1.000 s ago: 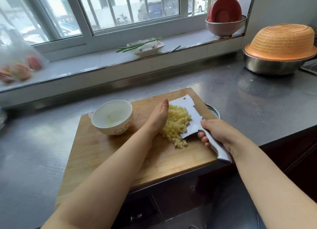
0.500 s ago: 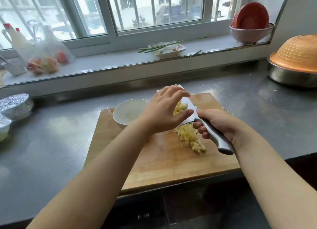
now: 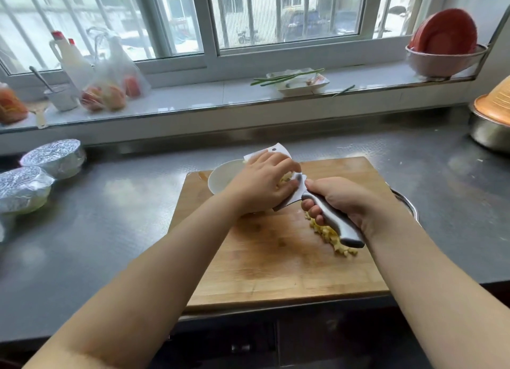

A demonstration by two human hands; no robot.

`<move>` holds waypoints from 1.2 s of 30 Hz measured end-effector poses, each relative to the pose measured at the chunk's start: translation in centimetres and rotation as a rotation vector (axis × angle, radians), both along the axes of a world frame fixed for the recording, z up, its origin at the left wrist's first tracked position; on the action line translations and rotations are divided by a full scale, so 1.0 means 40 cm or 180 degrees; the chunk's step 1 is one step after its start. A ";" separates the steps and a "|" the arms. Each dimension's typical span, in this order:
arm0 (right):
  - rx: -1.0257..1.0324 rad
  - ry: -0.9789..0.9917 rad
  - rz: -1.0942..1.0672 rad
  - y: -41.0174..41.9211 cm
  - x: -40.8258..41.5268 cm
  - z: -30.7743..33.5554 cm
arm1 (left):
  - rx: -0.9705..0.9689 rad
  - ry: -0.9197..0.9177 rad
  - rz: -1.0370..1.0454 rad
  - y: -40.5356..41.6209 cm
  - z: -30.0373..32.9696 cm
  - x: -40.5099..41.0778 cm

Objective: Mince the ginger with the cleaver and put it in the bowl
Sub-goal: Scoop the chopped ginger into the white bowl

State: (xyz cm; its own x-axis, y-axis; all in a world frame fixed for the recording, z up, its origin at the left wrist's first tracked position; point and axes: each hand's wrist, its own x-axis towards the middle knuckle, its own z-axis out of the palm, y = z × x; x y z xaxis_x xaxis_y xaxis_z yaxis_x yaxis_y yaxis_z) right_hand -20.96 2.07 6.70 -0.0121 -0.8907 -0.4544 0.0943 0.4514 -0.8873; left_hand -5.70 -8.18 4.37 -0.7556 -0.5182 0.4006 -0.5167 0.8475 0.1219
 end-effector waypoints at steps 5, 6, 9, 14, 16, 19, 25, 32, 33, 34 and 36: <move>0.0028 0.0051 0.0022 -0.004 0.004 0.001 | 0.0171 0.0005 0.0118 -0.020 -0.005 0.005; 0.0029 0.0073 0.0028 -0.004 0.003 0.001 | 0.0199 0.0014 0.0150 -0.024 -0.005 0.005; 0.0029 0.0072 0.0034 0.000 0.001 0.001 | 0.0301 -0.0006 0.0263 -0.038 -0.002 0.007; -0.0029 0.0105 0.0037 0.021 -0.007 0.005 | 0.0525 -0.0035 0.0621 -0.072 -0.001 0.032; -0.0035 0.0075 0.0057 0.030 -0.016 0.004 | 0.0543 -0.0053 0.0838 -0.084 -0.003 0.045; -0.0071 0.0062 0.0001 0.041 -0.033 0.006 | 0.0572 -0.0033 0.1211 -0.095 -0.001 0.070; -0.0285 0.0276 -0.0124 0.058 -0.057 0.023 | 0.0286 -0.0416 0.1789 -0.089 0.020 0.110; -0.0527 0.0379 -0.0114 0.075 -0.059 0.019 | 0.0343 -0.0260 0.1782 -0.077 0.024 0.111; -0.0598 0.0382 -0.0145 0.080 -0.059 0.016 | 0.0346 -0.0165 0.1808 -0.078 0.028 0.113; -0.0667 0.0376 -0.0183 0.084 -0.058 0.014 | 0.0292 -0.0142 0.1809 -0.081 0.030 0.113; -0.0773 0.0357 -0.0256 0.093 -0.059 0.010 | 0.0260 -0.0262 0.1808 -0.093 0.024 0.114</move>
